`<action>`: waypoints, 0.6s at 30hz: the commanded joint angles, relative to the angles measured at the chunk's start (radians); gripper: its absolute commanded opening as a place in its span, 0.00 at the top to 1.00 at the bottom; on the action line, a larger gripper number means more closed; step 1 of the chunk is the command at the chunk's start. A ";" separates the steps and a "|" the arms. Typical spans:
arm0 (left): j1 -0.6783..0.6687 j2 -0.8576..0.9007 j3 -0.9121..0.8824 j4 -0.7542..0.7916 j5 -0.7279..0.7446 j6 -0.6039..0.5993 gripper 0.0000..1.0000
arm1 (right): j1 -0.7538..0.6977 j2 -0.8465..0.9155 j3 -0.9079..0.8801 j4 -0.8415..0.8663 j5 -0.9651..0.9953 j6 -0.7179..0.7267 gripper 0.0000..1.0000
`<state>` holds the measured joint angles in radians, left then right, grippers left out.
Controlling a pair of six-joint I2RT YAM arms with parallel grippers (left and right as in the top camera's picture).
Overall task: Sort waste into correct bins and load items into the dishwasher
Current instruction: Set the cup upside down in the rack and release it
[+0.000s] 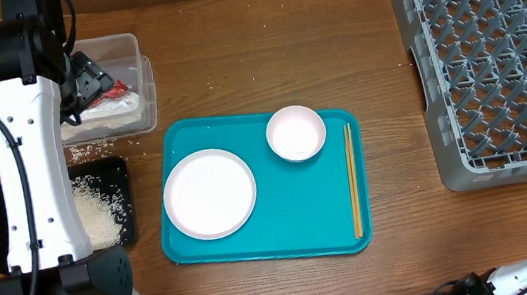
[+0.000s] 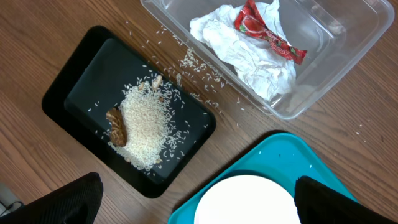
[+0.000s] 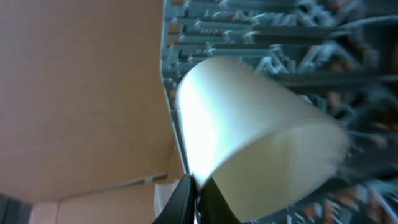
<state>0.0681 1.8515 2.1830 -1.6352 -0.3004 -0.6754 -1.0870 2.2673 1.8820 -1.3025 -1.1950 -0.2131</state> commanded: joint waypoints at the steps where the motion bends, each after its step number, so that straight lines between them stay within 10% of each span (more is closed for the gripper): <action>1: 0.002 0.000 0.005 -0.002 -0.016 -0.010 0.00 | -0.077 -0.014 -0.008 -0.014 0.079 0.003 0.96; 14: 0.002 0.000 0.005 -0.002 -0.016 -0.010 0.00 | -0.148 -0.235 -0.008 -0.105 -0.013 -0.004 0.82; 16: 0.002 0.000 0.005 -0.002 -0.016 -0.010 0.00 | -0.129 -0.283 -0.008 -0.063 0.028 -0.002 0.69; 18: 0.002 0.000 0.005 -0.002 -0.016 -0.010 0.00 | -0.087 -0.319 -0.008 0.011 0.138 0.044 0.33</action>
<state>0.0681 1.8515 2.1830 -1.6352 -0.3004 -0.6754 -1.2289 2.0384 1.8694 -1.3479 -1.1595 -0.2058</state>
